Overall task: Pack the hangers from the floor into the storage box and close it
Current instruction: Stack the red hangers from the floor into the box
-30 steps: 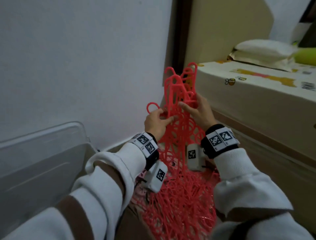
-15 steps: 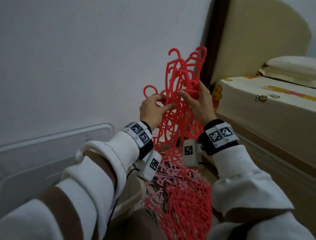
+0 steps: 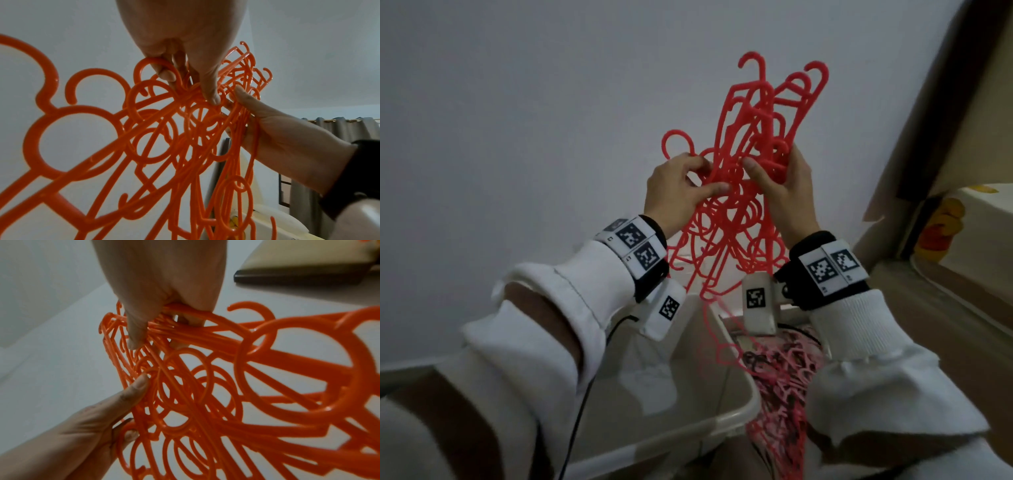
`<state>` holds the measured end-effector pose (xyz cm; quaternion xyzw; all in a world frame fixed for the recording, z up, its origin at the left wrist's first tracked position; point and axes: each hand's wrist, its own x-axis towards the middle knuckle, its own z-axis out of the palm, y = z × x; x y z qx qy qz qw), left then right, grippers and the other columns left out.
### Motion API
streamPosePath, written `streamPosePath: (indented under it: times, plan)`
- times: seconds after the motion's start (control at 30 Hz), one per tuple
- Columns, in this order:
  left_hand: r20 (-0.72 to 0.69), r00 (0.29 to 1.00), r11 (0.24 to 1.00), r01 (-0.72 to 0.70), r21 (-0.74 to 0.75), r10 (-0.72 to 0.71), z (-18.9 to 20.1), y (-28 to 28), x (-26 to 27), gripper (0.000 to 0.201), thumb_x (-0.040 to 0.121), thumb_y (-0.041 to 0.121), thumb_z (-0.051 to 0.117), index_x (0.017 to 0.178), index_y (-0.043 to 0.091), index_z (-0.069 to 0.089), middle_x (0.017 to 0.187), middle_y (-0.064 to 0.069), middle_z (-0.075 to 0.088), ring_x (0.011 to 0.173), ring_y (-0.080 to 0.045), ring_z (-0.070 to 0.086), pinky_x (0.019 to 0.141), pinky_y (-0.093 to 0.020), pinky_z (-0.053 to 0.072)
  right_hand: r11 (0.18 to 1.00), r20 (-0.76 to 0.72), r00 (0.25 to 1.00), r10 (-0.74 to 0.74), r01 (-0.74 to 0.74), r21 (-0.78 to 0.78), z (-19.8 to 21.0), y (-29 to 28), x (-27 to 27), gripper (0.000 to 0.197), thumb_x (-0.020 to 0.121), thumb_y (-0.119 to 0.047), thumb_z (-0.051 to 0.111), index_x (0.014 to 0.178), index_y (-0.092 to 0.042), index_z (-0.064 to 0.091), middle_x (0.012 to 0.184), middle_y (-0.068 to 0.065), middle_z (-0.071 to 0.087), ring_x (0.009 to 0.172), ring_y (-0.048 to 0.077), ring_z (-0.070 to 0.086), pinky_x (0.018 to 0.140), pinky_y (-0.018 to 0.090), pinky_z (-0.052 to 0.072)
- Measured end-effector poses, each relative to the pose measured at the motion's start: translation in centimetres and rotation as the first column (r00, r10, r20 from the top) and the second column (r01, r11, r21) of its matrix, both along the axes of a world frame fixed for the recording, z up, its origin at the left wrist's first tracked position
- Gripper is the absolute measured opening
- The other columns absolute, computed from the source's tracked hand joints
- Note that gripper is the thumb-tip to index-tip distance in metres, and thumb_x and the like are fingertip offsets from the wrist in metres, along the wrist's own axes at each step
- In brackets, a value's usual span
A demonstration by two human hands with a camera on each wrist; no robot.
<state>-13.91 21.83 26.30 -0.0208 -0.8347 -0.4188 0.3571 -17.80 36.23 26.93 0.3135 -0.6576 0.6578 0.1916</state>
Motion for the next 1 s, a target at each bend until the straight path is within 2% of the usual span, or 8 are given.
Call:
streamPosePath:
  times: [0.23,0.4,0.5,0.6,0.73,0.83,0.9,1.0]
  plan:
    - [0.155,0.981,0.987,-0.13,0.089,0.115,-5.4,-6.8,2.8,0.036,0.071,0.037,0.076,0.097,0.014,0.068,0.086,0.004,0.064,0.057,-0.001,0.052,0.053,-0.011,0.039,0.98,0.095,0.979,0.181,-0.187,0.065,-5.4,-7.5,-0.1,0.032,0.086,-0.018,0.063,0.116,-0.01,0.053,0.104,0.0,0.064,0.094,0.014,0.065,0.079,0.024,0.055]
    - [0.303,0.931,0.955,-0.257,0.148,0.204,-11.7,-9.5,4.3,0.039,0.068,0.033,0.079,0.099,0.014,0.068,0.088,0.006,0.063,0.064,0.001,0.054,0.052,-0.008,0.036,0.952,0.265,0.934,0.241,-0.281,0.125,-12.1,-10.8,-0.2,0.036,0.083,-0.02,0.067,0.115,-0.014,0.054,0.098,-0.004,0.066,0.088,0.005,0.065,0.077,0.023,0.053]
    - [0.39,0.894,0.938,-0.303,0.168,0.218,-15.1,-10.9,4.7,0.042,0.065,0.034,0.081,0.1,0.013,0.069,0.092,0.003,0.068,0.072,-0.006,0.06,0.06,-0.014,0.045,0.931,0.34,0.897,0.28,-0.341,0.132,-15.1,-12.1,0.3,0.032,0.084,-0.01,0.064,0.114,-0.01,0.053,0.098,-0.002,0.065,0.084,0.0,0.064,0.074,0.015,0.052]
    - [0.459,0.865,0.938,-0.307,0.165,0.202,-17.1,-11.8,5.1,0.039,0.067,0.036,0.08,0.101,0.02,0.071,0.095,0.005,0.07,0.083,-0.012,0.066,0.078,-0.031,0.055,0.916,0.413,0.867,0.281,-0.37,0.154,-17.3,-13.0,0.4,0.034,0.084,-0.013,0.064,0.116,-0.009,0.053,0.106,0.005,0.066,0.095,0.015,0.065,0.082,0.024,0.054]
    - [0.592,0.794,0.948,-0.278,0.156,0.136,-19.0,-12.8,5.5,0.033,0.072,0.036,0.076,0.101,0.02,0.071,0.094,0.004,0.071,0.083,-0.012,0.067,0.081,-0.032,0.055,0.882,0.481,0.843,0.243,-0.398,0.252,-19.7,-13.9,-0.1,0.035,0.084,-0.018,0.065,0.115,-0.011,0.053,0.108,0.006,0.065,0.098,0.02,0.064,0.088,0.035,0.053]
    - [0.758,0.637,0.978,-0.208,-0.005,0.139,-20.3,-13.0,6.0,0.037,0.08,0.036,0.069,0.111,0.017,0.066,0.113,0.004,0.064,0.101,-0.018,0.062,0.088,-0.024,0.045,0.725,0.577,0.81,0.099,-0.456,0.516,-22.7,-14.5,-1.1,0.038,0.085,-0.024,0.064,0.115,-0.004,0.05,0.104,0.006,0.062,0.098,0.02,0.06,0.093,0.035,0.048]
    - [0.835,0.527,0.981,-0.18,-0.073,0.159,-21.4,-13.2,6.5,0.043,0.083,0.033,0.067,0.122,0.017,0.059,0.122,0.0,0.055,0.115,-0.02,0.054,0.084,-0.02,0.039,0.541,0.585,0.811,-0.021,-0.483,0.689,-24.8,-14.4,-1.4,0.043,0.086,-0.024,0.064,0.119,0.002,0.052,0.105,0.011,0.06,0.099,0.022,0.057,0.097,0.036,0.044]
    - [0.868,0.48,0.983,-0.179,-0.047,0.129,-23.2,-13.7,6.8,0.044,0.084,0.026,0.067,0.124,0.013,0.057,0.126,-0.003,0.058,0.115,-0.02,0.055,0.084,-0.014,0.038,0.318,0.577,0.806,-0.131,-0.517,0.795,-26.3,-13.5,-1.4,0.054,0.087,-0.024,0.062,0.13,0.002,0.043,0.125,0.014,0.053,0.116,0.024,0.05,0.101,0.03,0.038]
